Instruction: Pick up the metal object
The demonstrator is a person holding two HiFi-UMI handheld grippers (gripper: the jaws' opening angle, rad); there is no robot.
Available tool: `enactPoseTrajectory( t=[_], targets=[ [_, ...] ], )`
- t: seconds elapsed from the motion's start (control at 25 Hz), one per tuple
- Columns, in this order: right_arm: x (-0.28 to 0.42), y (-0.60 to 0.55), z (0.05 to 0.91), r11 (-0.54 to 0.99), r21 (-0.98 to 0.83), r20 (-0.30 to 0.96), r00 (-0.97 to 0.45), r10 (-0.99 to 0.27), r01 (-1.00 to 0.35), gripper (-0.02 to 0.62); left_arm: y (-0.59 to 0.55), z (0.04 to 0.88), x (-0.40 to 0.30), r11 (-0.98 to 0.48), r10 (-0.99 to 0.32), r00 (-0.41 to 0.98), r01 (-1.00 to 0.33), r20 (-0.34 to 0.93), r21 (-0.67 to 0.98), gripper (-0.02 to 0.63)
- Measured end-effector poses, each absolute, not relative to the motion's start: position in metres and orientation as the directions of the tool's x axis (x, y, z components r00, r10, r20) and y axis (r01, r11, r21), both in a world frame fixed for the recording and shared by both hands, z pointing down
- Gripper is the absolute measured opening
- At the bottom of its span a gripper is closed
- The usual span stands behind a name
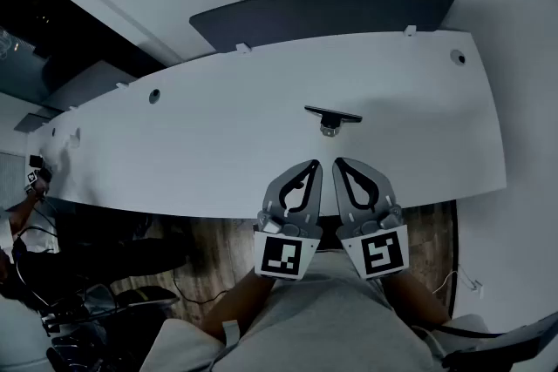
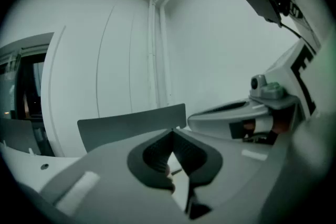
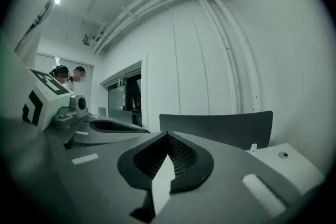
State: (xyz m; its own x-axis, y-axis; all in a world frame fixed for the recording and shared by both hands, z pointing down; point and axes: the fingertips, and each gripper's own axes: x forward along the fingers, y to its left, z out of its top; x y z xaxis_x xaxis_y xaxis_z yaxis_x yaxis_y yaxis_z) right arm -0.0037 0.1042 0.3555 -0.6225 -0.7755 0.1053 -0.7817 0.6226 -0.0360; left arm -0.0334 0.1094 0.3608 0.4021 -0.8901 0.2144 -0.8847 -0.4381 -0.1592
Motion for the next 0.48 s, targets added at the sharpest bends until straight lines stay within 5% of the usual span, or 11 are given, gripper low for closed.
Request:
enactPoseTrajectory(
  t=[0.48],
  targets=[
    [0.012, 0.041, 0.402, 0.604, -0.067, 0.19, -0.604, -0.774, -0.794, 0.0, 0.043, 0.422, -0.025, -0.495, -0.838, 0.391, -0.839, 0.38, -0.227, -0.002]
  ],
)
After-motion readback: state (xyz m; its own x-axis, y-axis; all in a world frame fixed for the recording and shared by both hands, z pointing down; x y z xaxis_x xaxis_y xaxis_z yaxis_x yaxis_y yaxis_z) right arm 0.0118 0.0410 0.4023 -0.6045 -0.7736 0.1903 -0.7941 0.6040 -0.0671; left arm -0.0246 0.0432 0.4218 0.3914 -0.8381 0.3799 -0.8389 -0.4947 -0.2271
